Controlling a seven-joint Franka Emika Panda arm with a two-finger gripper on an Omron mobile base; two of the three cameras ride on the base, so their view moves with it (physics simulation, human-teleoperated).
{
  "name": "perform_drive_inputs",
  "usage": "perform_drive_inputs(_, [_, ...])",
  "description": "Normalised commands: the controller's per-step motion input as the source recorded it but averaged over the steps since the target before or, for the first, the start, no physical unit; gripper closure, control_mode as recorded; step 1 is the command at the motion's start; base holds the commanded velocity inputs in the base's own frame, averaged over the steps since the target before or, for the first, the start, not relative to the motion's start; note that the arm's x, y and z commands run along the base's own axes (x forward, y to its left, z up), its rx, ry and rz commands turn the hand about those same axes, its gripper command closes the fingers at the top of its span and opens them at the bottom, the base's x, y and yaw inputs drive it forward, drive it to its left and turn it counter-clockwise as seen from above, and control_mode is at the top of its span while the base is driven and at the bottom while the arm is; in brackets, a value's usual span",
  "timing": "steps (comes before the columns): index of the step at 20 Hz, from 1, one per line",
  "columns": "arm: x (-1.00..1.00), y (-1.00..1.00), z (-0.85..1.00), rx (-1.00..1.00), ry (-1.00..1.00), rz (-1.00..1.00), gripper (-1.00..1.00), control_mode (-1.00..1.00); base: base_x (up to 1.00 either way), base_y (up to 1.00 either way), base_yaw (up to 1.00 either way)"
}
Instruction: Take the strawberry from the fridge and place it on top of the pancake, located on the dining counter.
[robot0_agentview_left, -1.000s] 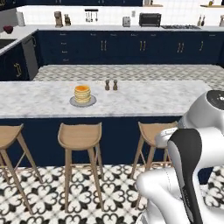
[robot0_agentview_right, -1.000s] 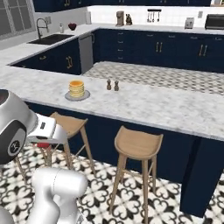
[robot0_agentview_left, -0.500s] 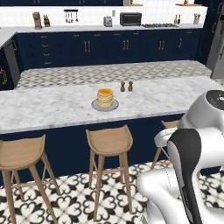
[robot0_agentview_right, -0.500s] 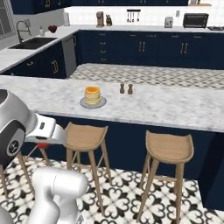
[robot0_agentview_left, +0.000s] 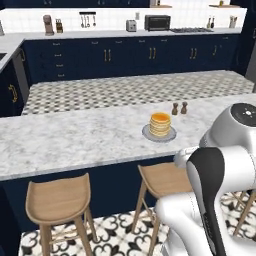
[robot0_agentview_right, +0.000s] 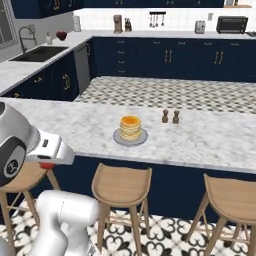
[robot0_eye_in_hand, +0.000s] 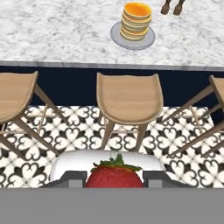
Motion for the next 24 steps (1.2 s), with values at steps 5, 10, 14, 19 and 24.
perform_drive_inputs(5, [0.00, 0.00, 0.00, 0.00, 0.00, 0.00, 1.00, 1.00, 0.23, -0.45, 0.00])
perform_drive_inputs(10, [0.00, 0.00, 0.00, 0.00, 0.00, 0.00, 1.00, 1.00, 0.04, -0.50, 0.00])
perform_drive_inputs(14, [0.00, 0.00, 0.00, 0.00, 0.00, 0.00, 1.00, 1.00, 0.20, -0.22, 0.00])
perform_drive_inputs(19, [0.00, 0.00, 0.00, 0.00, 0.00, 0.00, 1.00, 1.00, 0.57, 0.00, 0.00])
perform_drive_inputs(24, [0.00, 0.00, 0.00, 0.00, 0.00, 0.00, 1.00, 1.00, 0.80, 0.00, 0.00])
